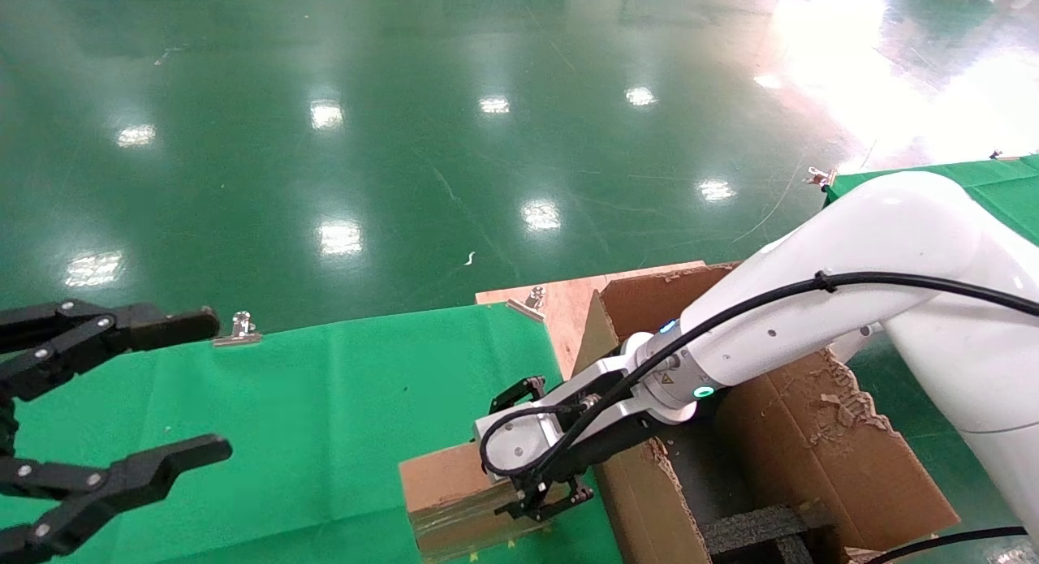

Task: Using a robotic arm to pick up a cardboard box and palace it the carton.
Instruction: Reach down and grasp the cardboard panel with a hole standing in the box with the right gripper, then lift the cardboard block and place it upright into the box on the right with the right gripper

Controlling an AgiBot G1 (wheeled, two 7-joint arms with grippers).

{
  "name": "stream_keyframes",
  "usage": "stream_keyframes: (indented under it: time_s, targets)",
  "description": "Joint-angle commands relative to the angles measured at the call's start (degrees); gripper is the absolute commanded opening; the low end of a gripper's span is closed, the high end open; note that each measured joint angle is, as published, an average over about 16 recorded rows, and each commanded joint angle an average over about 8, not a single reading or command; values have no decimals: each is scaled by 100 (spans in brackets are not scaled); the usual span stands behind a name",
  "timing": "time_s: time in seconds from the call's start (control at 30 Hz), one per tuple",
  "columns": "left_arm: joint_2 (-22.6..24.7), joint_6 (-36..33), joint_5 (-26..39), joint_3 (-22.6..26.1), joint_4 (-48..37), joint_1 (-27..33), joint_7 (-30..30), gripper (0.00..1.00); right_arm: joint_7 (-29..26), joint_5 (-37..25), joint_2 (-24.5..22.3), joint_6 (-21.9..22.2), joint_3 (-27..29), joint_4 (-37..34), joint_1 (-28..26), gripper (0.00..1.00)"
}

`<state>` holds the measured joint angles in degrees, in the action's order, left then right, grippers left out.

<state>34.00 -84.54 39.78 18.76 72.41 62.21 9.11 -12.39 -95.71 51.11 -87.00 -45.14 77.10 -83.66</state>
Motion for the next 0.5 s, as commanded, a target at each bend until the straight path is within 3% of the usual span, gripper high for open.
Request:
stream_keyframes:
  time_s: [0.03,0.5]
  targets:
    - [0,0,0,0,0,0,0,100,0,4,-2,0,3,1,1,0]
    - [0,0,0,0,0,0,0,100,10,15,-6,1,13,-47,-16,0]
